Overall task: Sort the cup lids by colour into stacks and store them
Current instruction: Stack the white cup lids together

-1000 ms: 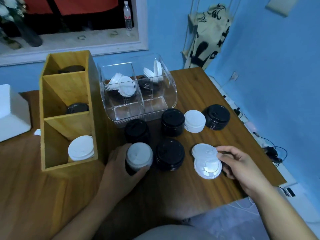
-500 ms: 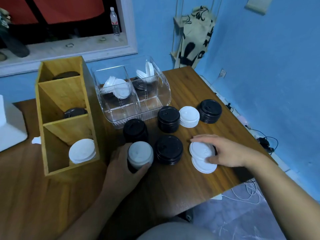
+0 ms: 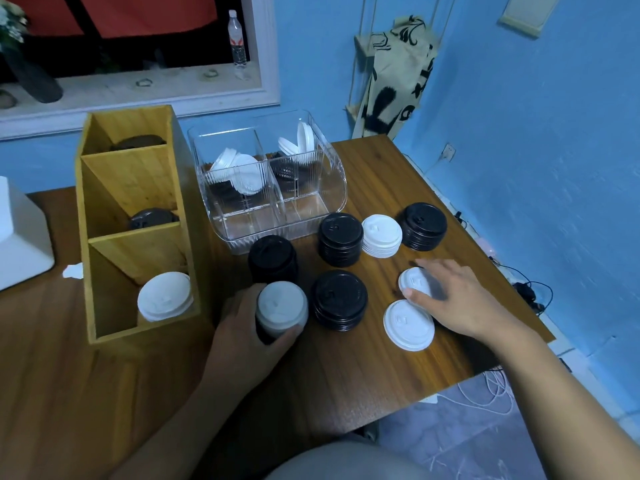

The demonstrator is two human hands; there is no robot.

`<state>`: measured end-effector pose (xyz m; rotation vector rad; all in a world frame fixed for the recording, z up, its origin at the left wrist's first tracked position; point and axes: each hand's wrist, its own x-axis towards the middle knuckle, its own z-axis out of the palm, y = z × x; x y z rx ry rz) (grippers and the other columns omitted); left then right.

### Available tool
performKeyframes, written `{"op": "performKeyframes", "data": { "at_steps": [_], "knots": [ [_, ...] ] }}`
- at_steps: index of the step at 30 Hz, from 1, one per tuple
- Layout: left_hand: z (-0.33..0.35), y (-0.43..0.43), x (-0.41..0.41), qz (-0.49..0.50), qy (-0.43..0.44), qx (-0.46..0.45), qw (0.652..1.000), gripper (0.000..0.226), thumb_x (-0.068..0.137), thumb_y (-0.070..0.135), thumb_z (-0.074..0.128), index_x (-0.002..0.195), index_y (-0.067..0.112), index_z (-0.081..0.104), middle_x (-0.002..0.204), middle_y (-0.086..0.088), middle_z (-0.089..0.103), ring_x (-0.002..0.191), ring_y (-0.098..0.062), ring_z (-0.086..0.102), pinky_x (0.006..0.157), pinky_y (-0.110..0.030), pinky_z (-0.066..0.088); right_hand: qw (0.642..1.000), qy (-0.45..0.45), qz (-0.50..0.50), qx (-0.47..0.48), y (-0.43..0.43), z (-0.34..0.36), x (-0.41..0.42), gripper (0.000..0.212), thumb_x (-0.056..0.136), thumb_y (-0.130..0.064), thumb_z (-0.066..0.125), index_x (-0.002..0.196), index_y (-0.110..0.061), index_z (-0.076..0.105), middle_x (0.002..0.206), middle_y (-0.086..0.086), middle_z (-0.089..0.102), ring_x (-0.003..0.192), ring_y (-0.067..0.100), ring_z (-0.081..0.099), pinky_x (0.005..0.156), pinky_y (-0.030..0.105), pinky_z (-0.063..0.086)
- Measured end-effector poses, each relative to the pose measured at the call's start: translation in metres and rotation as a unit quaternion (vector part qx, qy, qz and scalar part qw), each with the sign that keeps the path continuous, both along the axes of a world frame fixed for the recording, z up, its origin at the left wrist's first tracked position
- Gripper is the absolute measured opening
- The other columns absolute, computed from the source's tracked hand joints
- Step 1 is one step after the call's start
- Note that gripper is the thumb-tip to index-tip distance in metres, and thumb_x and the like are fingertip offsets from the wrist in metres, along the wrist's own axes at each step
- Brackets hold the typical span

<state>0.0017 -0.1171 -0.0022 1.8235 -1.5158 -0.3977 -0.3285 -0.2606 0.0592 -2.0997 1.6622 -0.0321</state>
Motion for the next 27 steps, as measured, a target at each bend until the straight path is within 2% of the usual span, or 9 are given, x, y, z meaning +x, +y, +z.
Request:
{"op": "performKeyframes", "data": {
  "at_steps": [2,4,8,11,13,15,18,23,27],
  "knots": [
    [0.0,0.0,0.0,0.0,0.004,0.004,1.0,0.082,0.073,0.067,0.072,0.139,0.022,0.049,0.129,0.005,0.055,0.119,-0.01,0.05,0.1,-0.03,0.045,0.998,-0.04,0.036,0.018,0.0,-0.001,-0.004,0.072,0.089,-0.061,0.06,0.152,-0.035,0.038,0.155,-0.007,0.042,0.144,0.021,0.031,0.113,0.042,0.033],
    [0.001,0.0,0.0,-0.001,0.008,0.009,1.0,0.083,0.072,0.067,0.073,0.139,0.024,0.048,0.13,0.007,0.054,0.12,-0.009,0.049,0.1,-0.03,0.044,0.998,-0.067,0.023,-0.003,-0.003,-0.002,-0.006,0.069,0.085,-0.057,0.068,0.147,-0.034,0.046,0.146,-0.008,0.052,0.138,0.02,0.042,0.111,0.042,0.04],
    [0.002,-0.001,-0.002,0.004,0.002,0.016,1.0,0.09,0.068,0.063,0.082,0.142,0.025,0.046,0.132,0.01,0.052,0.123,-0.006,0.045,0.101,-0.027,0.041,0.983,-0.163,-0.01,-0.087,0.004,0.017,0.02,0.061,0.077,-0.054,0.079,0.132,-0.036,0.058,0.126,-0.016,0.061,0.116,0.01,0.057,0.097,0.038,0.051],
    [0.003,0.0,-0.003,0.021,0.009,0.029,0.999,0.097,0.066,0.057,0.088,0.146,0.023,0.043,0.132,0.016,0.046,0.123,0.001,0.036,0.102,-0.025,0.037,0.965,-0.216,0.09,-0.12,0.028,0.029,0.074,0.062,0.076,-0.052,0.081,0.132,-0.032,0.062,0.129,-0.016,0.061,0.121,0.009,0.053,0.103,0.029,0.042],
    [0.003,0.0,-0.002,0.022,0.012,0.031,0.999,0.099,0.065,0.056,0.089,0.146,0.024,0.042,0.135,0.013,0.05,0.123,-0.001,0.039,0.101,-0.027,0.038,0.948,-0.226,0.179,-0.134,0.041,0.025,0.111,0.064,0.077,-0.055,0.078,0.133,-0.027,0.063,0.133,-0.013,0.061,0.124,0.011,0.052,0.107,0.024,0.037],
    [0.002,0.0,-0.001,0.011,0.023,0.034,0.999,0.098,0.065,0.06,0.087,0.145,0.026,0.044,0.136,0.011,0.054,0.123,-0.004,0.046,0.1,-0.028,0.042,0.941,-0.207,0.227,-0.142,0.047,0.019,0.14,0.068,0.076,-0.058,0.073,0.135,-0.025,0.061,0.134,-0.01,0.06,0.122,0.017,0.053,0.106,0.029,0.039],
    [0.001,0.001,0.001,-0.009,0.046,0.04,0.998,0.096,0.066,0.071,0.078,0.145,0.027,0.046,0.136,0.013,0.056,0.124,-0.004,0.051,0.101,-0.03,0.047,0.943,-0.119,0.274,-0.15,0.048,0.013,0.166,0.073,0.075,-0.065,0.065,0.138,-0.028,0.057,0.133,-0.01,0.059,0.115,0.02,0.05,0.097,0.04,0.044],
    [0.003,0.002,0.001,-0.005,0.038,0.026,0.999,0.098,0.064,0.066,0.08,0.146,0.026,0.043,0.128,0.02,0.047,0.116,0.005,0.041,0.091,-0.011,0.032,0.942,-0.058,0.304,-0.13,0.046,0.008,0.178,0.074,0.075,-0.071,0.058,0.139,-0.035,0.054,0.134,-0.014,0.055,0.112,0.018,0.046,0.096,0.036,0.035],
    [0.002,0.001,0.002,-0.016,0.029,0.018,0.999,0.091,0.066,0.061,0.082,0.142,0.028,0.044,0.125,0.02,0.049,0.113,0.008,0.039,0.091,-0.013,0.035,0.947,-0.043,0.292,-0.123,0.047,0.007,0.18,0.069,0.075,-0.072,0.063,0.136,-0.042,0.053,0.124,-0.017,0.051,0.108,0.014,0.041,0.096,0.038,0.033]
  ]
}}
